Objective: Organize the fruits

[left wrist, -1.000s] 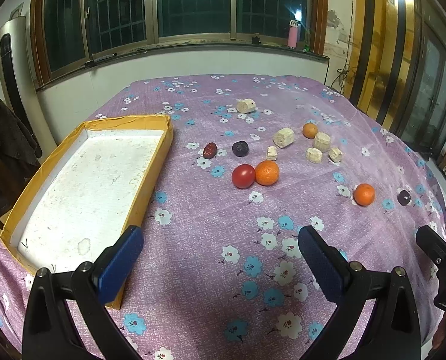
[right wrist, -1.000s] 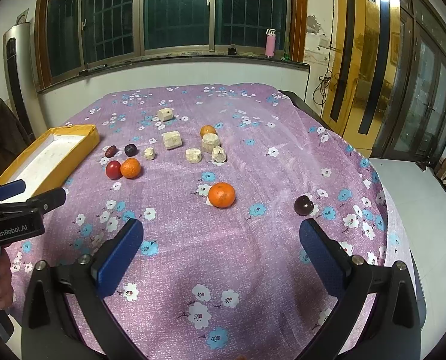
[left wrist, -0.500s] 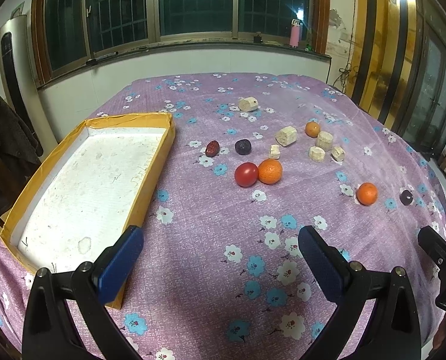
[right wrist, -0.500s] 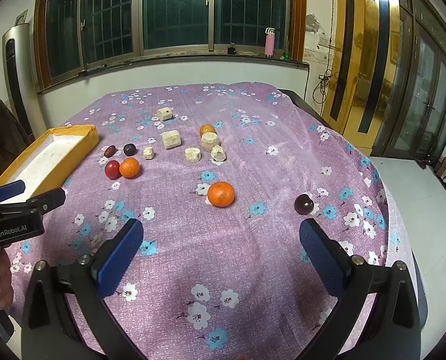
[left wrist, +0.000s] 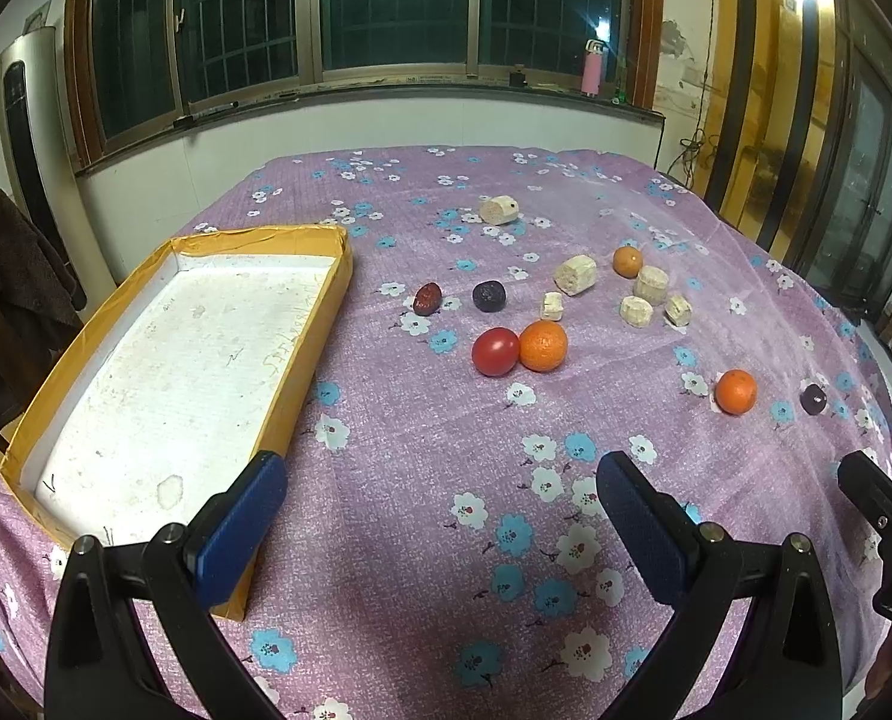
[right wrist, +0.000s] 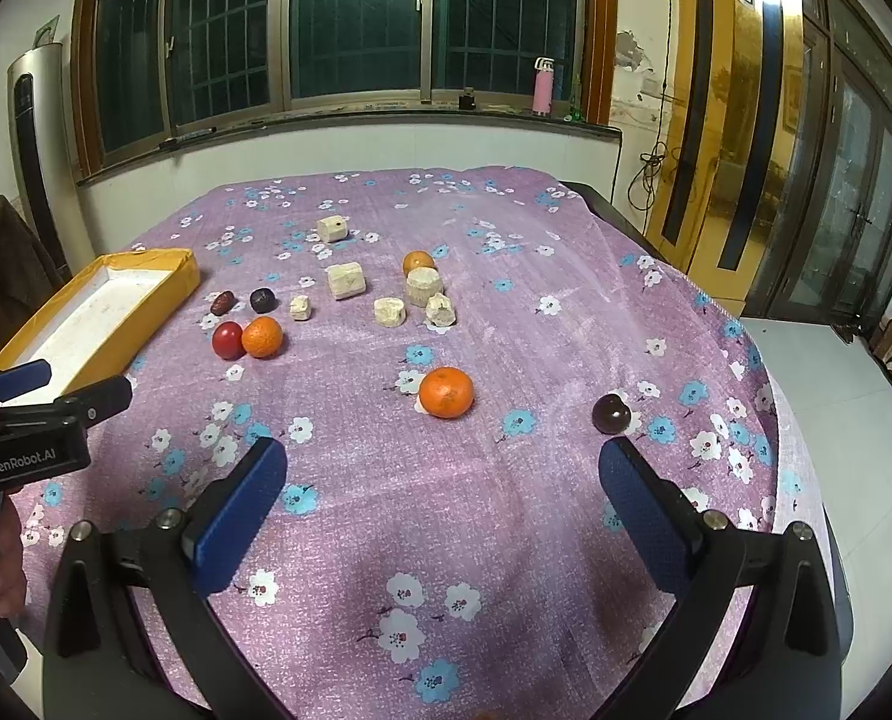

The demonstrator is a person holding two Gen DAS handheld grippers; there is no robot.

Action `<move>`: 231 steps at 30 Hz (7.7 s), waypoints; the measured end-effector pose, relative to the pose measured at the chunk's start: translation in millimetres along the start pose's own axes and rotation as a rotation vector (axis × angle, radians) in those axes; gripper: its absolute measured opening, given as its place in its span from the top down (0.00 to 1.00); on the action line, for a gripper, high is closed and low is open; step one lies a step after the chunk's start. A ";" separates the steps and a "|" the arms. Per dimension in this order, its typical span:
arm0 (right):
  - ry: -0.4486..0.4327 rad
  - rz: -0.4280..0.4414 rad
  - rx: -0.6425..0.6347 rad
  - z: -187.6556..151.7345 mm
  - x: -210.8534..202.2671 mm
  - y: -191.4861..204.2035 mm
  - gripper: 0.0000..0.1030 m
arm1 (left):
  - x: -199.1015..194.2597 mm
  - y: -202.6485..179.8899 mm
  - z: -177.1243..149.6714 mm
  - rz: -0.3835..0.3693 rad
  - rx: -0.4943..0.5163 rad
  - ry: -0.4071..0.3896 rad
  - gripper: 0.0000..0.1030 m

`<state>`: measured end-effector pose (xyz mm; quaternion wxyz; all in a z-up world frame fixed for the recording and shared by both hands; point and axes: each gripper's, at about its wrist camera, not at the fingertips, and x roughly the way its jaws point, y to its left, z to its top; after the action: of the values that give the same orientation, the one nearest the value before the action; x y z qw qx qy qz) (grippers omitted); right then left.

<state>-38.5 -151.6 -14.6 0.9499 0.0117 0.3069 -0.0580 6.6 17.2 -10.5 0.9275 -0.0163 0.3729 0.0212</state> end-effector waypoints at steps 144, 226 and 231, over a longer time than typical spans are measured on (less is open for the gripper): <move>0.131 0.496 -0.288 89.9 121.8 281.6 0.64 | 23.6 210.3 7.0 0.268 -0.289 0.071 0.75; 0.224 -0.034 0.115 11.7 118.5 -108.0 0.69 | 57.3 -20.8 20.0 -0.072 0.014 0.006 0.05; 0.234 -0.054 0.085 12.6 120.6 -109.2 0.78 | 74.0 -27.6 22.9 -0.074 0.023 0.034 0.05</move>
<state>53.1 -273.2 -73.5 0.9043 0.0503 0.4131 -0.0949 77.2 -7.3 -44.8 0.9213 -0.0198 0.3880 -0.0175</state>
